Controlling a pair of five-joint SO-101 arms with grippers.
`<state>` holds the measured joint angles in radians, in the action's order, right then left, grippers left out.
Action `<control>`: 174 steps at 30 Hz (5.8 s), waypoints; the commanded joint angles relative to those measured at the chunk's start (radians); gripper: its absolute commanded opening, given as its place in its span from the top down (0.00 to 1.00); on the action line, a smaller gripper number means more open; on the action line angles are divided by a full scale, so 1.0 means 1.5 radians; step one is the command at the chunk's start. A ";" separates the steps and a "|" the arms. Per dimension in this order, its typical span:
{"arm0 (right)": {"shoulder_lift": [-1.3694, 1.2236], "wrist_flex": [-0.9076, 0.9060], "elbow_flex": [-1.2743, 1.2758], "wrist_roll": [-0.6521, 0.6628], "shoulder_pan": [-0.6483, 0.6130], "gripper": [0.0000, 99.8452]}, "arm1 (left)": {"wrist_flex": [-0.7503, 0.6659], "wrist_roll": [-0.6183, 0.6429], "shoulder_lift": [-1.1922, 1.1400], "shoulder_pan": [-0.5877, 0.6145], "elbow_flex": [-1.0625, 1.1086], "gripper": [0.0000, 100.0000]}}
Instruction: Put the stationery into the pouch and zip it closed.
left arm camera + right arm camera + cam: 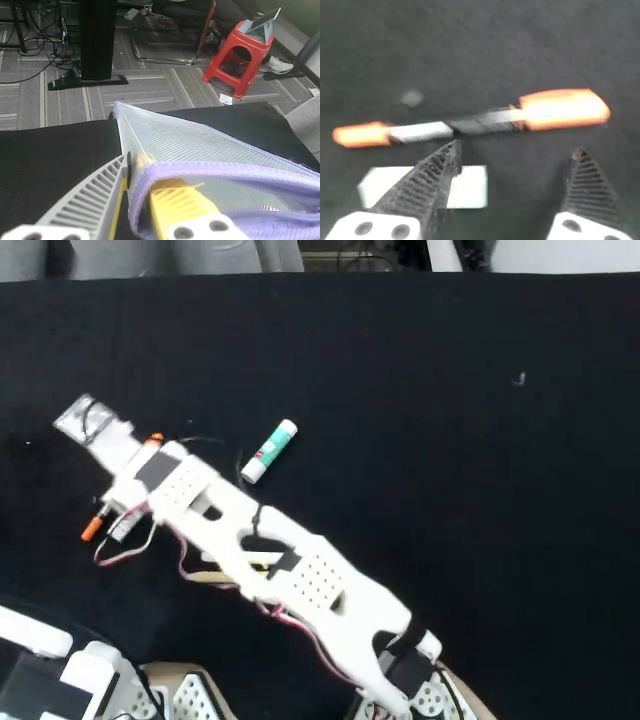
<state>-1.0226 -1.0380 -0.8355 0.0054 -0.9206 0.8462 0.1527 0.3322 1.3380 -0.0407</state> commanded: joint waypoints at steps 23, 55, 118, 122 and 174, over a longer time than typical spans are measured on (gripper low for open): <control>-0.140 -0.225 -0.444 0.117 0.032 0.67 | -0.060 0.005 0.012 0.032 0.013 0.97; -0.210 -0.265 -0.419 0.265 -0.011 0.67 | -0.087 0.004 0.012 0.094 0.020 0.97; 0.726 -0.334 0.618 0.357 0.055 0.67 | -0.016 -0.016 0.012 0.009 0.053 0.97; 0.725 -0.251 0.710 0.357 0.024 0.67 | -0.016 -0.034 0.012 0.009 0.053 0.97; 0.443 -0.355 0.356 0.389 0.172 0.99 | -0.016 -0.032 0.013 0.003 0.058 0.97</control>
<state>-0.3705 -1.4599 -0.0744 0.5808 -0.7442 0.8216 0.1051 0.3307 1.3548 0.0698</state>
